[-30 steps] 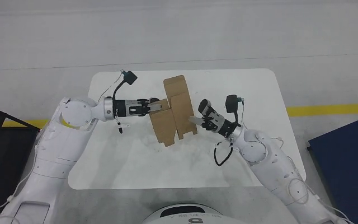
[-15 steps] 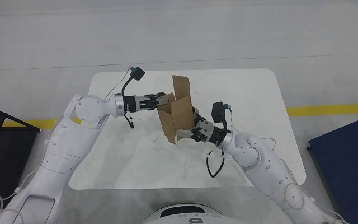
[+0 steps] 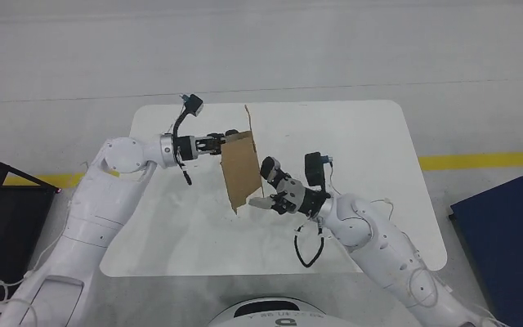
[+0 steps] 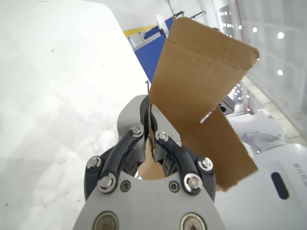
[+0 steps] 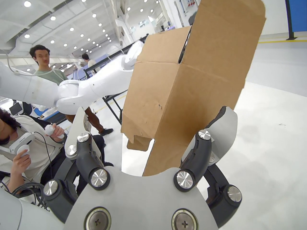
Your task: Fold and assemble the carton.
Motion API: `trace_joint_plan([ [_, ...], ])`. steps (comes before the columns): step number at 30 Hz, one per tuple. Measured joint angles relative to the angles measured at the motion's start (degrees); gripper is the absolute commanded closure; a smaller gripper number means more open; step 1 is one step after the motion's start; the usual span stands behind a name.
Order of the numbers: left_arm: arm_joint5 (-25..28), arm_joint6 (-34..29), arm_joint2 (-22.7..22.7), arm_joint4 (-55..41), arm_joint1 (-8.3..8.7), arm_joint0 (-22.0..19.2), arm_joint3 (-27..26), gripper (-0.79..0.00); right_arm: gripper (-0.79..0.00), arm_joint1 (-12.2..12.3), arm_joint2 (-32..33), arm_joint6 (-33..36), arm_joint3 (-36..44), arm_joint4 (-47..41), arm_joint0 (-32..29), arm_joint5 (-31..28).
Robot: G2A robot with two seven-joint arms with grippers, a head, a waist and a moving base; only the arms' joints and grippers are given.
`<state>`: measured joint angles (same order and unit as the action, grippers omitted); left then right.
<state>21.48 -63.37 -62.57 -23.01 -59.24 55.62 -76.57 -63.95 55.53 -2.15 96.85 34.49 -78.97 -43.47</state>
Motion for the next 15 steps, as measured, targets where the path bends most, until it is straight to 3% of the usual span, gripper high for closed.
trace_joint_plan([
  [9, -2.53, -21.5, 4.13, -28.26, -3.15, -7.51, 15.78, 0.0, -0.785, -0.47, 5.27, -16.73, 0.5, 2.57, -3.21, -2.22],
  [15, -8.47, -24.67, 8.71, -39.28, -5.45, -11.11, 22.07, 0.0, -0.785, 0.25, 11.48, -22.18, 3.41, 5.64, -9.04, -3.71],
])
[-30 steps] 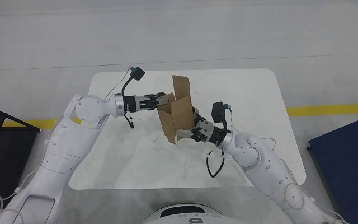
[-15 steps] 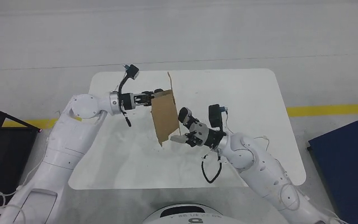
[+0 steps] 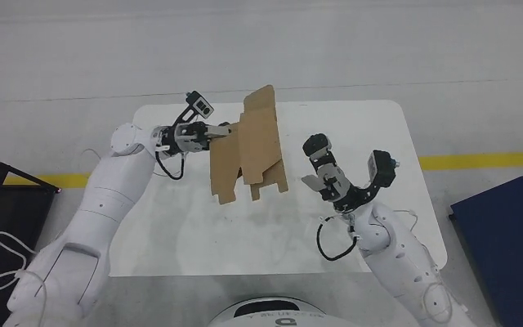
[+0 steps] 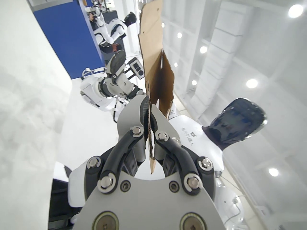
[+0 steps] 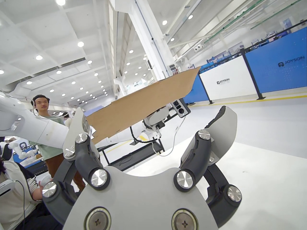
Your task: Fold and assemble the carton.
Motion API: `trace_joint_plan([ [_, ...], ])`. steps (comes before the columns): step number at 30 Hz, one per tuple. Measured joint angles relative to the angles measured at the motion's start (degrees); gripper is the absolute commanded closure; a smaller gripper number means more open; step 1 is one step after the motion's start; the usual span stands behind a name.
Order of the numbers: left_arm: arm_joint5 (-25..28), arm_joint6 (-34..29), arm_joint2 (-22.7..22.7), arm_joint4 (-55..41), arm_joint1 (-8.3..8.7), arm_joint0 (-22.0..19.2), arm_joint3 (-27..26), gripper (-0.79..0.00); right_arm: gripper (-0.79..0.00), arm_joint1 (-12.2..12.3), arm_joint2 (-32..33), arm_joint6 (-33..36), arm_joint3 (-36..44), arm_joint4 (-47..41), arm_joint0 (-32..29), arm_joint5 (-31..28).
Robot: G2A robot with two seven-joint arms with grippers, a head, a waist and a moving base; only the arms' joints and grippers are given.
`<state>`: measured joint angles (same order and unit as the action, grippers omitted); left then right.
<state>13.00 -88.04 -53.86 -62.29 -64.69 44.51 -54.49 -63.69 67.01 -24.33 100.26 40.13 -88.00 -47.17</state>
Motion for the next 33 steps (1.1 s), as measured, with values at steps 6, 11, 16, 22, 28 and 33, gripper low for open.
trace_joint_plan([
  [6, 0.11, 0.04, 4.53, -0.71, -0.63, -2.45, 4.11, 0.0, -0.785, -0.02, 1.31, 2.35, 0.4, 0.49, -1.81, 3.0],
  [11, 3.21, 0.04, 7.47, 1.38, -1.2, -4.2, 8.1, 0.0, -0.496, -0.53, -1.15, 8.5, 0.25, 1.5, 0.24, 7.48],
  [16, 3.28, 0.04, 8.56, 1.59, -1.88, -5.19, 10.5, 0.0, -0.422, -0.98, -2.91, 10.58, 0.15, 2.29, 1.45, 8.79],
  [22, 3.28, 0.04, 8.98, 4.63, -2.52, -5.63, 11.56, 0.0, -0.465, -1.56, -4.21, 11.53, -1.07, 2.52, 2.89, 11.02],
  [28, 3.29, 0.04, 8.76, 6.22, -3.25, -5.12, 12.13, 0.0, -0.496, -2.01, -5.09, 12.28, -1.87, 2.57, 3.84, 11.96],
  [33, 3.29, 0.04, 7.94, 5.69, -3.7, -5.13, 13.44, 0.0, -0.616, -2.23, -5.02, 11.28, -1.85, 1.96, 3.94, 10.71],
])
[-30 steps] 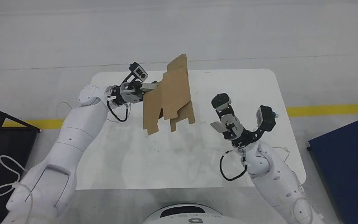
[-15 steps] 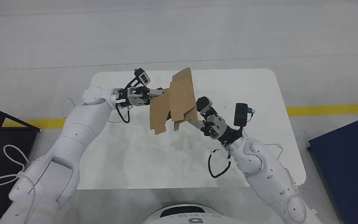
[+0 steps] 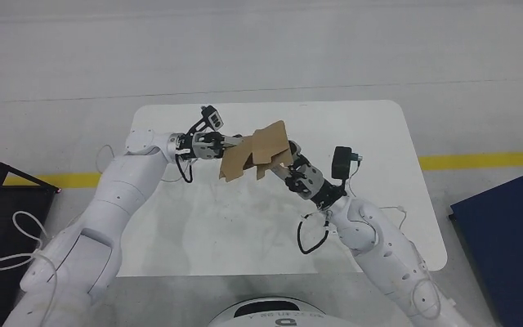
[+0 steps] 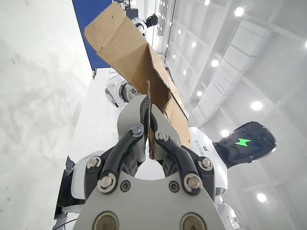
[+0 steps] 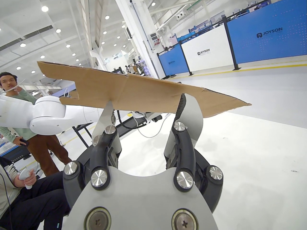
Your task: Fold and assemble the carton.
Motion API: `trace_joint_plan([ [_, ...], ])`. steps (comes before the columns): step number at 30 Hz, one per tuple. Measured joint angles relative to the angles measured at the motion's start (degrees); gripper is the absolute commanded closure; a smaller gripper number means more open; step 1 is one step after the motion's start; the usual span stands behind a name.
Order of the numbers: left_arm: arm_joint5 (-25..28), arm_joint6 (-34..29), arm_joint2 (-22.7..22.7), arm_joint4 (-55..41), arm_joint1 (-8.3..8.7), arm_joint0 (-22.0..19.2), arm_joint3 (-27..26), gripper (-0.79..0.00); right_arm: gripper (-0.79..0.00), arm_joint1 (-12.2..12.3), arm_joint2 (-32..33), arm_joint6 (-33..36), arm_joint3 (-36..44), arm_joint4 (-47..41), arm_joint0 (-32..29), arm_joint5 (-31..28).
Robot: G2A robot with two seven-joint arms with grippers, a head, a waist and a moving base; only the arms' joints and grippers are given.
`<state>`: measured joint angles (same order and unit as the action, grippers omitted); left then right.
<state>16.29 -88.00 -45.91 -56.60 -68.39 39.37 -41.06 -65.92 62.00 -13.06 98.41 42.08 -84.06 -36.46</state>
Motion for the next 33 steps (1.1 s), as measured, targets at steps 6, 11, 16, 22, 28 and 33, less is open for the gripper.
trace_joint_plan([
  [6, 0.0, 0.0, -2.86, 1.41, 0.55, -0.55, 1.71, 0.0, -0.493, 0.16, 0.94, -0.03, 0.56, -1.93, -1.05, -5.07],
  [11, 0.15, 0.13, -5.87, 3.43, 1.47, 0.31, -0.19, 0.0, -0.391, 0.05, 0.94, 1.84, 0.34, -2.41, -0.95, -4.16],
  [16, 1.0, 0.99, -7.76, 6.2, 2.16, 2.27, -3.53, 0.0, -0.339, -0.22, 0.66, 3.04, 0.19, -2.21, -0.6, -1.48],
  [22, 2.15, 2.12, -10.68, 6.91, 2.83, 4.06, -5.0, 0.0, -0.243, -0.46, 0.45, 4.0, 0.72, -0.44, -0.8, 1.55],
  [28, 5.06, 5.04, -13.52, 9.99, 3.81, 5.95, -7.76, 0.0, -0.271, -0.72, -0.2, 7.04, 0.69, -0.39, -0.59, 4.67],
  [33, 6.49, 6.47, -14.66, 13.58, 4.61, 7.72, -10.8, 0.0, -0.351, -0.99, -0.9, 8.47, 0.48, -0.39, -0.04, 5.97],
])
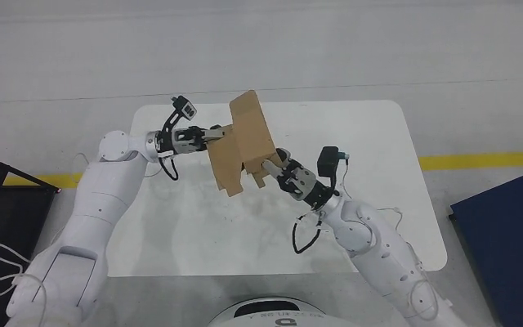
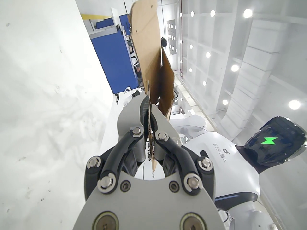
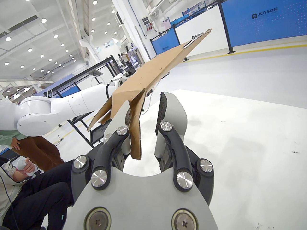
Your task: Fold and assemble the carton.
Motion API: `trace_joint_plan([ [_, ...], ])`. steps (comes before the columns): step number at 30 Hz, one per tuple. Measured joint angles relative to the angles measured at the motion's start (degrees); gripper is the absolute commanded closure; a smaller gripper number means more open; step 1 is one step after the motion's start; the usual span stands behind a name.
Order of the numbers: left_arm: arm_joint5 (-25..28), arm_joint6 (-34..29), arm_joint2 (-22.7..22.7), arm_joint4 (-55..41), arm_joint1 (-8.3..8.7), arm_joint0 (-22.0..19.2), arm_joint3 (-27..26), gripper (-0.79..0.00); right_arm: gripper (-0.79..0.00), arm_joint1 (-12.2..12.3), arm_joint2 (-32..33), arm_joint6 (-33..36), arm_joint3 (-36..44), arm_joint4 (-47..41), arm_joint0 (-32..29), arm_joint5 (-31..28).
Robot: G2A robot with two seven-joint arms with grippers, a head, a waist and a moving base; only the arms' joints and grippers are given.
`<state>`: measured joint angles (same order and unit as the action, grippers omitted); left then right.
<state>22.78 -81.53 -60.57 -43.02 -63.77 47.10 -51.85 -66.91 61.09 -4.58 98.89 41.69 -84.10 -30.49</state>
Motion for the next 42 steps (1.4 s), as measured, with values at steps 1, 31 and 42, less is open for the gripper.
trace_joint_plan([
  [1, 0.31, 0.31, -0.05, 0.57, 0.08, 0.21, -0.28, 0.0, -0.391, -0.05, -0.1, 0.13, -0.05, 0.06, 0.08, 0.16],
  [31, 8.5, 8.52, 0.79, 8.08, 1.85, 3.03, -4.51, 0.0, 0.0, -1.17, -1.08, 0.86, 0.38, 8.49, 0.18, 9.75],
  [42, 3.8, 3.81, 2.08, 5.67, 1.92, 1.17, 1.89, -0.785, 0.0, -0.73, 0.84, 3.64, -0.63, 1.85, 0.03, 0.02],
])
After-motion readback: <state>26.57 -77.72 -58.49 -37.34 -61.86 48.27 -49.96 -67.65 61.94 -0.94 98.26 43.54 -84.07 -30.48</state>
